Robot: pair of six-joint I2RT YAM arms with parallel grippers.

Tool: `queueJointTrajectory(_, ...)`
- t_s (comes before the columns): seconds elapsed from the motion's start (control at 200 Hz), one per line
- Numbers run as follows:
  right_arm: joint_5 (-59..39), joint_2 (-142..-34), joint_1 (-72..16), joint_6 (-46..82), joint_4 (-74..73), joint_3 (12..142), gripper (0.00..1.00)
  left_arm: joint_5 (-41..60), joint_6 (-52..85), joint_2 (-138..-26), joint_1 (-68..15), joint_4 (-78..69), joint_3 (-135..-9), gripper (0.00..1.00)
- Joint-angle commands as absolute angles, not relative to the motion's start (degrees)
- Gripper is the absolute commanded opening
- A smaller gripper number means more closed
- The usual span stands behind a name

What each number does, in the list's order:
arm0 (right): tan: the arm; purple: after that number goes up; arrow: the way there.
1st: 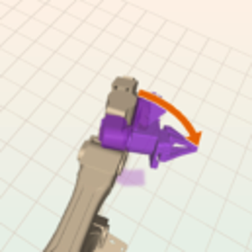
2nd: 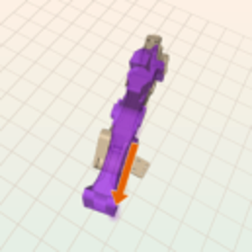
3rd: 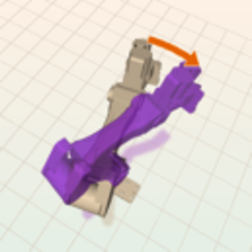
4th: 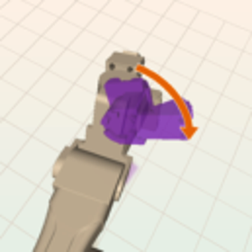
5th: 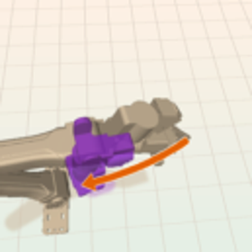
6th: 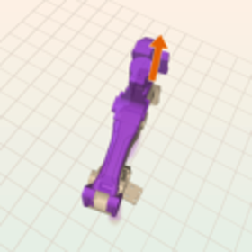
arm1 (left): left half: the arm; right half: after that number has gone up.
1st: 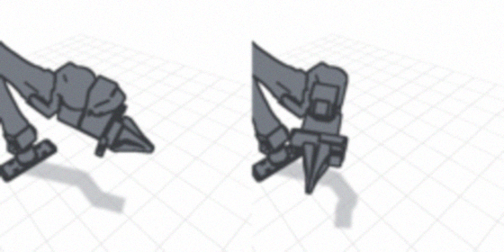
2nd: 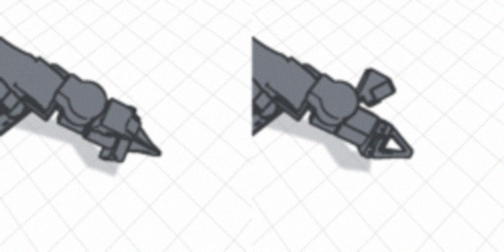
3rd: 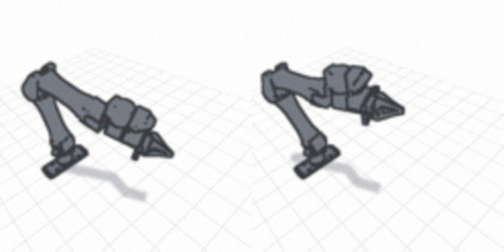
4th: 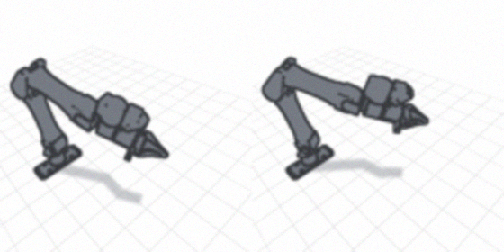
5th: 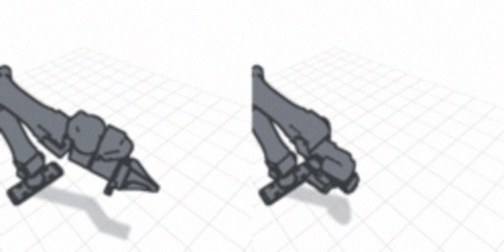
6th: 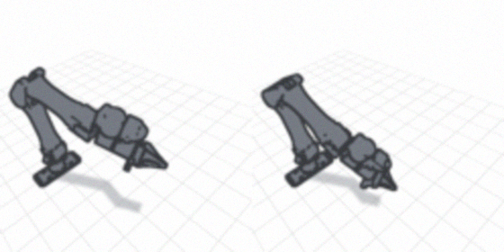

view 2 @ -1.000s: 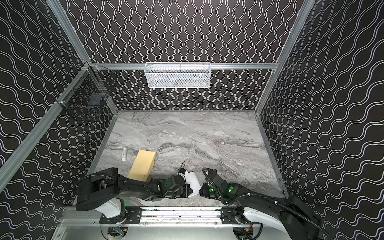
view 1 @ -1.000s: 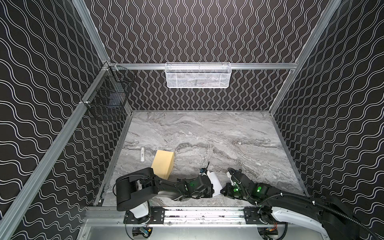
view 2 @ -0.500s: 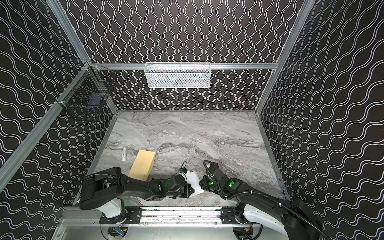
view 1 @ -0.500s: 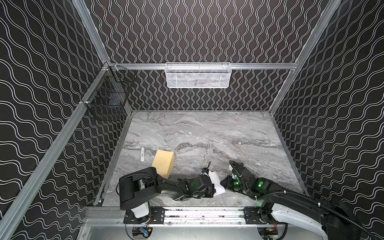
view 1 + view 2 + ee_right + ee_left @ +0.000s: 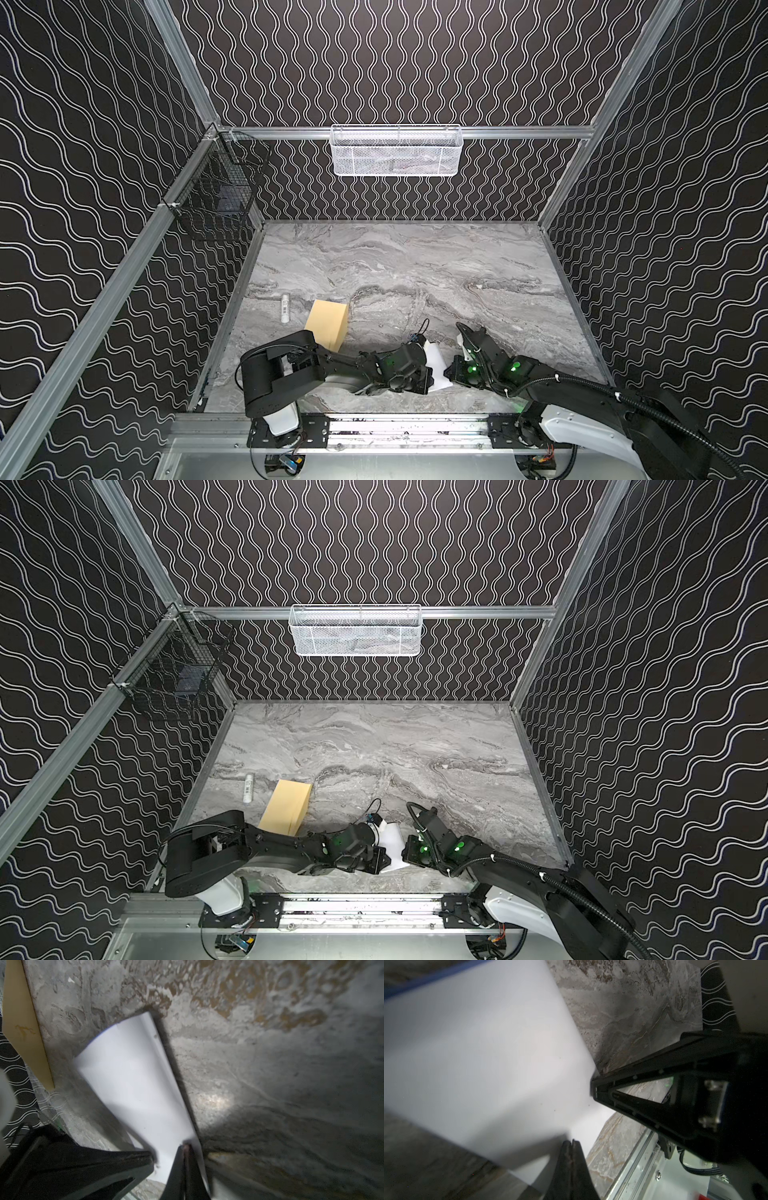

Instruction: Place the letter into the envelope and seal it

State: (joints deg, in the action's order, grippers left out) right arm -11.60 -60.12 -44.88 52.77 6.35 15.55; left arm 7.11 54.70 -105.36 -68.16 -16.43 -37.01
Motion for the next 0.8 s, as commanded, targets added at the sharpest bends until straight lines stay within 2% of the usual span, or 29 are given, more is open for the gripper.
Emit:
queueJointTrajectory(0.0, -11.69, -60.82, -44.84, 53.90, 4.93, 14.43, 0.04, 3.58, 48.74, -106.08, -66.69, 0.33, -38.00, 0.00)
queueJointTrajectory(0.27, -10.45, -55.56, -45.22, 63.93, -1.14, 8.56, 0.01, -0.42, 43.82, -106.40, -61.44, 5.49, -42.02, 0.00)
queueJointTrajectory(0.48, -4.89, -51.29, -46.83, 74.21, -6.11, 4.90, 0.00, 1.12, 41.73, -105.56, -60.82, 0.10, -46.42, 0.02)
queueJointTrajectory(0.666, -2.76, -51.37, -46.89, 77.42, -8.05, 4.14, 0.00, 3.97, 50.04, -99.14, -61.61, -9.08, -41.43, 0.14)
queueJointTrajectory(0.796, -2.43, -52.27, -47.10, 78.21, -9.23, 3.94, 0.00, 4.80, 56.48, -96.51, -64.01, -14.72, -38.33, 0.13)
